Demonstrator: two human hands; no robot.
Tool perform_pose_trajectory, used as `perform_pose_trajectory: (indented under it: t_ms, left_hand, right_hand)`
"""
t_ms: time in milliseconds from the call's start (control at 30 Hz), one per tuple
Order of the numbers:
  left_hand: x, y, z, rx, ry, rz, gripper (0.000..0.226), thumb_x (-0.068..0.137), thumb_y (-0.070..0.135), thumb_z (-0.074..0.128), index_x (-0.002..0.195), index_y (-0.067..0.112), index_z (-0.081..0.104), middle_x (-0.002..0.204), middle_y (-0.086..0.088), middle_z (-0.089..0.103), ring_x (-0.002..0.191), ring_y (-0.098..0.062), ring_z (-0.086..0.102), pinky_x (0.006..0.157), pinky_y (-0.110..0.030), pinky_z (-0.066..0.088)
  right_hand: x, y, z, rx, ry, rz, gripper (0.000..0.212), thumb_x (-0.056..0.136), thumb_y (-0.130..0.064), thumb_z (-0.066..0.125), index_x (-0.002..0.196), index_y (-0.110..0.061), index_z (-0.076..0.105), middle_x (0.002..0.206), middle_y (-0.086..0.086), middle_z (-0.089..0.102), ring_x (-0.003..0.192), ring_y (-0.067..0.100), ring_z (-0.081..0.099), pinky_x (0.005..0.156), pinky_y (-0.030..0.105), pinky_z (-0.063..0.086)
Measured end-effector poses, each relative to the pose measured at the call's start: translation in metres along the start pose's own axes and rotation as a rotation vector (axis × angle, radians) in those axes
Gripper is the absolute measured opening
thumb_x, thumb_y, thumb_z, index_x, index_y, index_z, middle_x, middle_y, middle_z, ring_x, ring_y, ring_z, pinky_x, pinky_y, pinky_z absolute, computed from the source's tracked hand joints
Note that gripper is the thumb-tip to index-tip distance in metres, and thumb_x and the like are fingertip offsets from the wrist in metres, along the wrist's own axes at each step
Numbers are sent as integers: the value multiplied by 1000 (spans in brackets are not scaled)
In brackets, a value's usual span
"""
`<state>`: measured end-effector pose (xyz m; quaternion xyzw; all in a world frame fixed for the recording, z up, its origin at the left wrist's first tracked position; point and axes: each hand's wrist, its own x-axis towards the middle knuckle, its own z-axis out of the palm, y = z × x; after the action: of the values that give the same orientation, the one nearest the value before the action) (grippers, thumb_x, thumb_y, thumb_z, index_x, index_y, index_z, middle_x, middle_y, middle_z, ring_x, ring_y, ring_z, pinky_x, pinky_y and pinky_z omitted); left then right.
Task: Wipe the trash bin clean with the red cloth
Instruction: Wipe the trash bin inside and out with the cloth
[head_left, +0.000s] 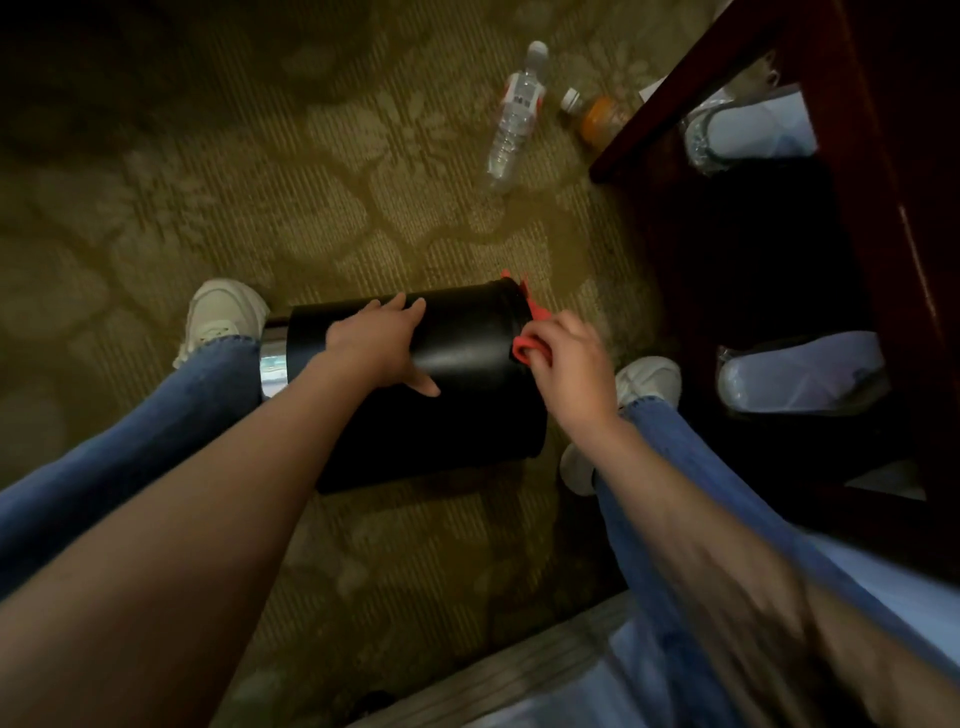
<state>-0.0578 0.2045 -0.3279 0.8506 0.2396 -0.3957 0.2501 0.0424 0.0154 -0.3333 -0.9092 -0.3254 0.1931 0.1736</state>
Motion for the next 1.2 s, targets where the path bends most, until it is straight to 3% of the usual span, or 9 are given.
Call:
perform_pose_trajectory:
  t_ms: [100,167,333,533,667,833,967,1100,1200]
  left_hand:
    - [-5,1,5,-20,87,26,98,76,45,72,151,25,11,159,-1,8,145,-30,10,115,-53,17]
    - [-10,7,9,102,169,55,86,84,43,64,151,24,12,159,-3,10,144,-30,13,116,-51,18]
    - [-13,17,9,161,89,27,120,71,54,72,150,16,-9,159,-6,-9,146,-30,-2,118,-47,11]
    - [-10,18,14,187,125,11,123,69,50,75,150,17,-12,159,-5,-11,146,-28,-3,118,-46,11]
    - [-4,12,2,147,100,24,124,67,51,77,150,19,-9,159,-3,-8,147,-27,-1,118,-46,11]
    - [-5,14,1,138,97,30,124,66,49,78,151,19,-8,159,-4,-8,146,-28,-1,117,-47,12]
    - [-8,17,7,153,112,16,122,70,48,76,150,17,-10,159,-5,-10,146,-30,-3,117,-48,10]
    - [-9,19,11,161,110,15,121,71,47,75,150,17,-11,159,-6,-12,146,-30,-4,118,-48,9]
    - [-9,19,10,161,104,7,121,71,47,76,150,17,-11,159,-5,-12,146,-29,-4,118,-48,9]
  right_hand:
    - [4,-2,-1,-20,0,0,22,89,-14,57,109,-13,66,104,7,57,98,28,52,83,41,45]
    - [15,-6,-3,-51,-20,-18,22,90,-15,55,109,-14,65,105,8,55,98,28,51,82,40,44]
    - [55,-22,-10,-207,-107,-31,26,93,-15,48,116,-16,61,113,10,52,105,30,49,84,41,43]
    - [97,-41,-5,-393,-234,-16,28,91,-12,49,117,-14,60,123,10,51,116,30,46,92,42,39]
    - [75,-35,-2,-410,-146,-97,30,93,-15,44,119,-15,58,130,10,48,119,32,41,92,43,35]
    - [3,-9,1,-279,-17,-184,25,78,-7,65,102,-13,65,99,8,59,91,33,55,71,43,44]
    - [-16,-3,2,-303,-29,-175,25,75,-6,67,98,-15,65,94,5,59,83,29,56,70,40,41]
    - [26,-29,1,-313,-6,-11,28,88,-12,52,114,-18,61,113,6,55,104,29,49,85,42,36]
    - [74,-47,1,-333,-123,143,29,92,-16,51,119,-19,60,125,6,51,118,28,43,95,42,34]
